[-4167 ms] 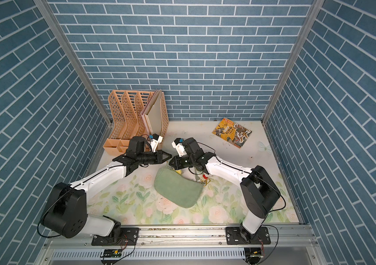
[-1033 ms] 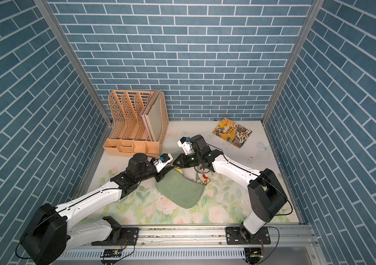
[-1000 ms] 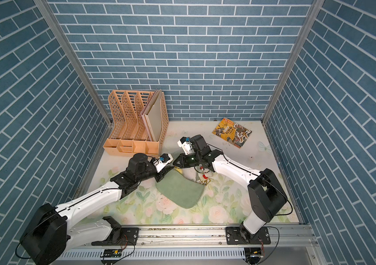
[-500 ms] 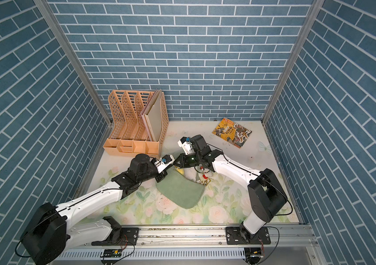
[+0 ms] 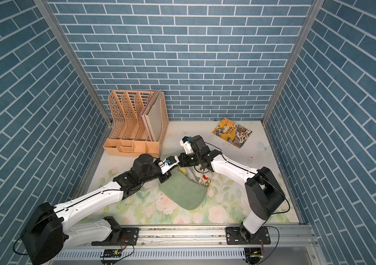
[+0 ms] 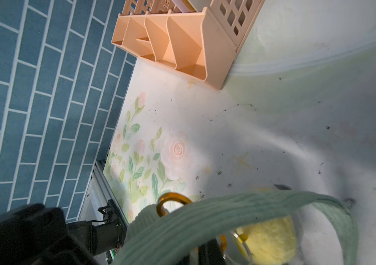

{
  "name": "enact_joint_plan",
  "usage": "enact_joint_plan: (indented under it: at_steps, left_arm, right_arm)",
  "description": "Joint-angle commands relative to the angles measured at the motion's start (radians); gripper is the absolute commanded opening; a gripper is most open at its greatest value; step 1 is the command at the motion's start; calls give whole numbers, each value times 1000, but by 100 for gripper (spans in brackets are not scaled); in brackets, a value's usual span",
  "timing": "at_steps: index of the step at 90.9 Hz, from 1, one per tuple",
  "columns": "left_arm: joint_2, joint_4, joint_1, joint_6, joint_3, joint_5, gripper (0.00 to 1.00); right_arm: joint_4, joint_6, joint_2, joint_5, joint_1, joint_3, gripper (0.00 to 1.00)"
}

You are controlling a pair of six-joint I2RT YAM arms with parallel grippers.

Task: Remove the decoration from the bag
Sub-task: Remove the decoration item from the bag, then place the bag at the center of the board.

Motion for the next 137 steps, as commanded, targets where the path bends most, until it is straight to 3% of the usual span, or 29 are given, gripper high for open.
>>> enact_joint_plan:
  at_steps: [1, 19, 35, 49, 75, 84, 106, 121, 137]
  left_arm:
    - [-6, -7, -10, -9, 27, -2, 0]
    - [36, -100, 19, -116, 96, -167, 0]
    - [-17, 1, 85, -314, 10, -68, 0]
    - [-47, 49, 106, -398, -36, -9, 0]
    - [7, 160, 138, -724, -143, -83, 2]
    - [5, 205, 148, -825, -146, -86, 10]
    - [-91, -47, 184, -925, -59, -139, 47]
    - [-153, -154, 191, -943, 51, -71, 48]
    - [-50, -156, 115, -1038, 192, 66, 48]
  right_arm:
    - [52, 29, 15, 9, -3, 12, 0]
    - [20, -57, -73, 4, -5, -74, 0]
    - [-4, -94, -153, 29, -38, -132, 0]
    - [6, -106, -186, 43, -56, -148, 0]
    - [89, -135, -241, 44, -57, -171, 0]
    - [178, -151, -263, 69, -41, -224, 0]
    - [332, -251, -290, 205, 28, -313, 0]
    - [445, -320, -317, 270, 62, -389, 0]
    - [480, -365, -311, 289, 86, -391, 0]
